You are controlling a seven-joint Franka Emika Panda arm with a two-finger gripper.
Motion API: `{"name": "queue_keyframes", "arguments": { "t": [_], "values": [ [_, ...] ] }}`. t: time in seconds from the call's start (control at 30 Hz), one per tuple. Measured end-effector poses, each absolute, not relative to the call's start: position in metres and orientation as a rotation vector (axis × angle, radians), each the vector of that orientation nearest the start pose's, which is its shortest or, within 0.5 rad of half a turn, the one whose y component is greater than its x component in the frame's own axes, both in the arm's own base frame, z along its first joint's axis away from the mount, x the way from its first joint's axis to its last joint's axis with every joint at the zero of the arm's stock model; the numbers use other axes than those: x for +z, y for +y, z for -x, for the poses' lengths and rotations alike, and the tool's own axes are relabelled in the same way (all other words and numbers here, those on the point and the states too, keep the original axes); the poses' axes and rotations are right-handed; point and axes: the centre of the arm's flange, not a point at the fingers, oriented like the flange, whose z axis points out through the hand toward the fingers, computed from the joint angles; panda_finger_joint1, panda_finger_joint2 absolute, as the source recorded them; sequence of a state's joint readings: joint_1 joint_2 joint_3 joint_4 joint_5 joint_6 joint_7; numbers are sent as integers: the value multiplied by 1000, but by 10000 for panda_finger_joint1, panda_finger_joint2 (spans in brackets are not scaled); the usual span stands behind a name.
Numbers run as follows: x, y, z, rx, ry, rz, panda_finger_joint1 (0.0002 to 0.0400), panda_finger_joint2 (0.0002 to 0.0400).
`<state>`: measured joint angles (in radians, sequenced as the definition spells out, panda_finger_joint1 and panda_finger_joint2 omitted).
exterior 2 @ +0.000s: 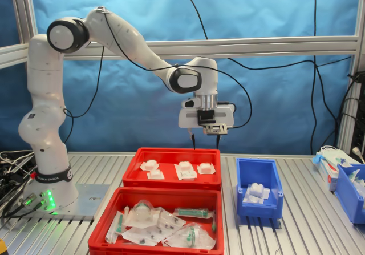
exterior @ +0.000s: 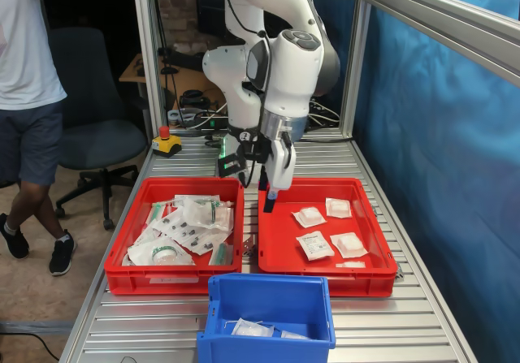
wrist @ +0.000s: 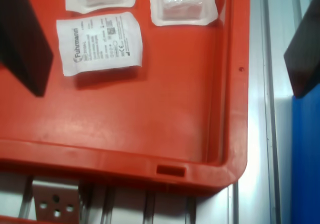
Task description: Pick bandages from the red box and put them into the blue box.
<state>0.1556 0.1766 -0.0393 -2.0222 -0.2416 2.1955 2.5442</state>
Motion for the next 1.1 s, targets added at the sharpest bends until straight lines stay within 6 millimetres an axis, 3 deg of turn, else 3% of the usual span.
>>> {"name": "queue_keyframes", "arguments": {
  "t": [0.4,1.1],
  "values": [
    [360,92,-578,-311,2848,1399,400,400],
    [355,131,-571,-310,2799,1496,400,400]
  ]
}}
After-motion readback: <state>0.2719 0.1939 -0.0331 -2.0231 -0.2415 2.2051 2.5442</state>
